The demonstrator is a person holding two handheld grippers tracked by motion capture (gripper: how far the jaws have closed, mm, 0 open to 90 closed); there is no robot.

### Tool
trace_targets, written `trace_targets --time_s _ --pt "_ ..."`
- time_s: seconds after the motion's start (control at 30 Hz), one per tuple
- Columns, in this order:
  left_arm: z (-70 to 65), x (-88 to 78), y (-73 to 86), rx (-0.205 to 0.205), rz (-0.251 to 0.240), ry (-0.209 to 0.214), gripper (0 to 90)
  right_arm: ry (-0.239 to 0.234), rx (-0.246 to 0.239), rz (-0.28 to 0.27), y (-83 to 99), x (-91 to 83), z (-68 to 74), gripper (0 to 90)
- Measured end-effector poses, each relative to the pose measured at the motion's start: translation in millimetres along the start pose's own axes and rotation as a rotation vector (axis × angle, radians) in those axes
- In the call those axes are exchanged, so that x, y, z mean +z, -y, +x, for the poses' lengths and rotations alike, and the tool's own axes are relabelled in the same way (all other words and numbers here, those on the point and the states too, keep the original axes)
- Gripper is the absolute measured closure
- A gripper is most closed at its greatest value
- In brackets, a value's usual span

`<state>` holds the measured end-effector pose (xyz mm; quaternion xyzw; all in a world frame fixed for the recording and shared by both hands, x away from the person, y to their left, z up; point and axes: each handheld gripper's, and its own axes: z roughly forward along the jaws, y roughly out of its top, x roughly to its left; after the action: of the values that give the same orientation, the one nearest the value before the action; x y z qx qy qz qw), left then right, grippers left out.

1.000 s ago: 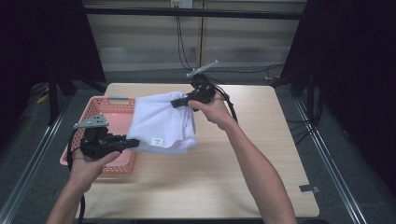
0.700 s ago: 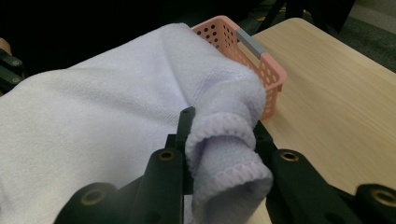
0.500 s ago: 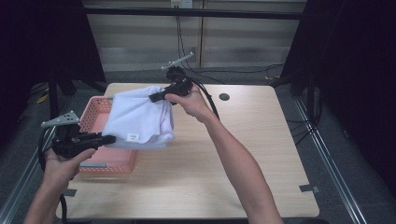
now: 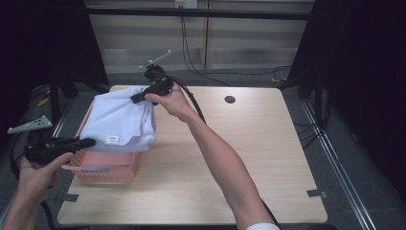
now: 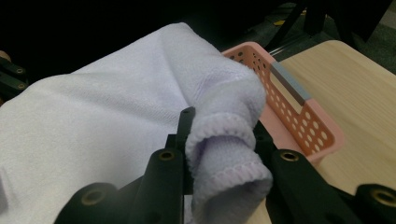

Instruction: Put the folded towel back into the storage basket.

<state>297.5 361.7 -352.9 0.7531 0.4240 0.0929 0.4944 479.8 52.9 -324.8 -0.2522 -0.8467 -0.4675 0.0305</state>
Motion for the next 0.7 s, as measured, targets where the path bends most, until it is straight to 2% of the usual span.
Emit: trace_targets --time_s 0.13,0.27,0.3,0.33,0.4,0.47,0.6,0.7 --pt "8.1 -10.2 3.3 -0.021 -0.01 -0.02 75.0 0.002 -0.001 -0.002 -7.3 13.3 6.6 73.7" --pt "17.5 -19.2 6.3 -0.026 -0.003 -0.044 75.0 0.0 0.005 0.006 -11.6 27.8 10.9 73.8" --pt "20.2 -21.6 8.4 -0.029 -0.018 -0.048 75.0 0.008 0.002 -0.001 -12.2 31.9 12.1 73.8" --pt "23.8 -23.5 10.8 -0.051 -0.025 -0.05 75.0 0.01 0.009 0.0 -13.0 35.6 13.8 73.9" --pt "30.3 -25.8 15.5 -0.065 -0.022 -0.069 75.2 0.02 0.011 -0.008 -14.9 41.9 17.8 74.0" --pt "35.3 -26.2 20.4 -0.089 -0.024 -0.072 75.2 0.031 0.007 0.002 -15.3 49.0 21.1 74.1" --pt "42.8 -22.5 27.8 -0.089 0.011 -0.1 75.2 0.033 0.02 0.013 -10.7 62.6 18.9 74.1" --pt "48.8 -17.4 31.1 -0.108 0.035 -0.111 75.2 0.045 0.032 0.024 -5.3 73.9 15.0 74.1"
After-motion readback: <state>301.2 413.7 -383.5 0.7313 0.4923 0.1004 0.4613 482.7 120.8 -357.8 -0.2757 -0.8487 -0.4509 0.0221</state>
